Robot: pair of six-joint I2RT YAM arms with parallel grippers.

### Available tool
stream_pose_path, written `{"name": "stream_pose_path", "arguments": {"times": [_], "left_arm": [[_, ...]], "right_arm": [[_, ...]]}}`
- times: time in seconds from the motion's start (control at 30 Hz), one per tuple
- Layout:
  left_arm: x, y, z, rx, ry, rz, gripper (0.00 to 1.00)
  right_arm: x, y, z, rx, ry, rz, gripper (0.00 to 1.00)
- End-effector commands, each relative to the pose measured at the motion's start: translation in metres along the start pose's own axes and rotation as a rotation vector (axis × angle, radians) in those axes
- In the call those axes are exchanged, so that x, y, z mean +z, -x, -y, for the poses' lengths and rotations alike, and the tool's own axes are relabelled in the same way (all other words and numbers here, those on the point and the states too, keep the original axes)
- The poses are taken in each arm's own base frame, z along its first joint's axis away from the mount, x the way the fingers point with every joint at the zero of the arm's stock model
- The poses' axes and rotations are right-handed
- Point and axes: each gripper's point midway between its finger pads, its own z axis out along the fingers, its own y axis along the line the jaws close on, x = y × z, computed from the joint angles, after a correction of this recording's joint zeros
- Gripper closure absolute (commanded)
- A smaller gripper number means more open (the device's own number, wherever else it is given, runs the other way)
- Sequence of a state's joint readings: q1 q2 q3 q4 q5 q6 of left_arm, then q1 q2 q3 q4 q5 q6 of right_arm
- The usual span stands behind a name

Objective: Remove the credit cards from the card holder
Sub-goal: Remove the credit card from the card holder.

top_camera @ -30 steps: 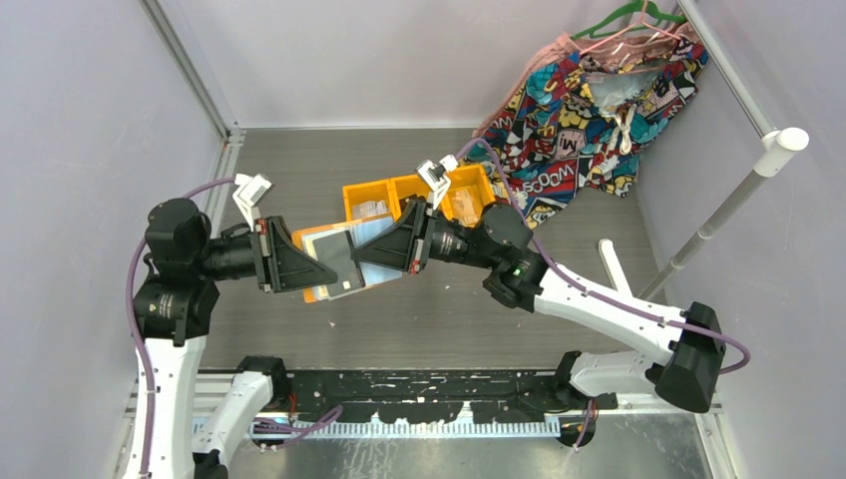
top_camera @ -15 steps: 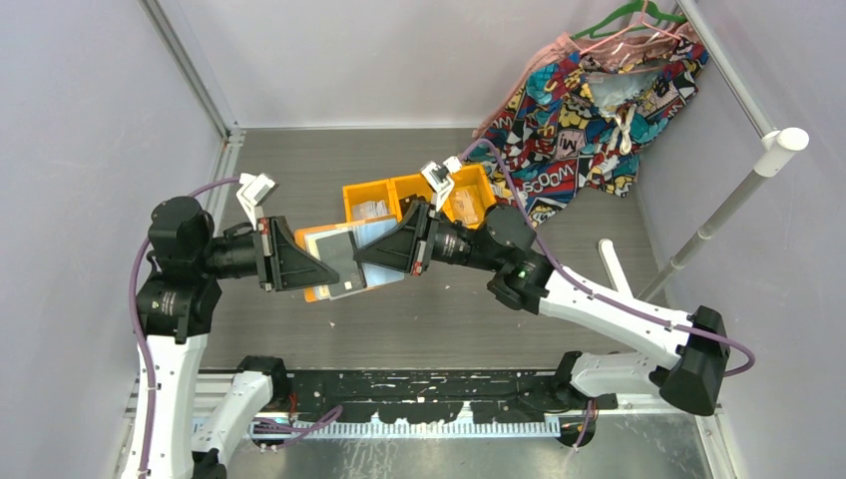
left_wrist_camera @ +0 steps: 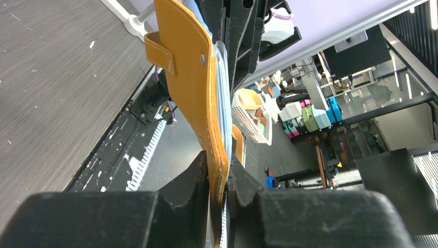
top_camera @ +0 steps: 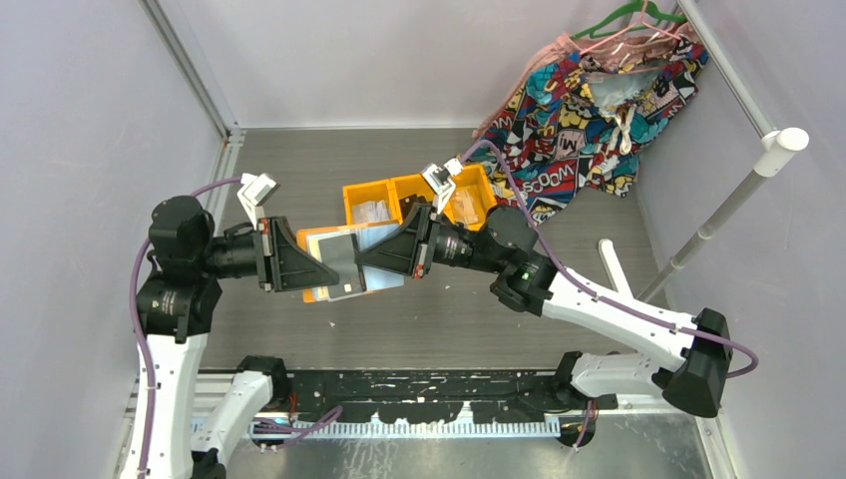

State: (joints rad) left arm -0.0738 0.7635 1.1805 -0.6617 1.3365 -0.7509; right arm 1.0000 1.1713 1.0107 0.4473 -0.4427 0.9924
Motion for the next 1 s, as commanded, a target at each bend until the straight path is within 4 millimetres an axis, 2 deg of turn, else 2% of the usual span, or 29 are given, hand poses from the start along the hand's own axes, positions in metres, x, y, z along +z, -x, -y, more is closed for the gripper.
{"name": "stream_pose_path", "arguments": {"times": [0.0,0.13,0.27,0.4,0.5,0.57,0.73,0.87,0.9,0.97], "left_arm": [[-0.004,0.001,0.023,0.104,-0.036,0.005,0.85],[-0.005,-0.001,0.023,0.098,-0.044,-0.004,0.84],[-0.006,-0.005,0.028,0.095,-0.073,-0.030,0.88],[-0.006,-0.002,0.029,0.103,-0.058,-0.013,0.88],[-0.005,0.003,0.028,0.118,-0.039,0.009,0.94],[-0.005,0.008,0.024,0.137,0.001,0.036,1.00],[-0.004,0.016,0.011,0.136,0.080,0.078,1.00],[-0.004,0.018,0.011,0.140,0.087,0.086,1.00],[-0.004,0.018,0.011,0.143,0.089,0.088,1.00],[-0.005,0.018,0.011,0.142,0.092,0.090,1.00]], "right_arm": [[-0.008,0.024,-0.038,-0.077,0.088,0.064,0.99],[-0.005,0.024,-0.038,-0.064,0.095,0.056,0.99],[-0.005,0.024,-0.038,-0.066,0.095,0.061,0.99],[-0.004,0.026,-0.039,-0.066,0.095,0.065,0.99],[-0.006,0.024,-0.039,-0.065,0.086,0.056,0.99],[-0.010,0.023,-0.036,-0.075,0.063,0.052,0.99],[-0.019,0.022,-0.035,-0.091,0.047,0.068,0.99],[-0.013,0.021,-0.034,-0.053,0.071,0.067,0.99],[-0.010,0.021,-0.035,-0.046,0.084,0.061,0.97],[-0.003,0.021,-0.036,-0.032,0.102,0.048,0.85]]}}
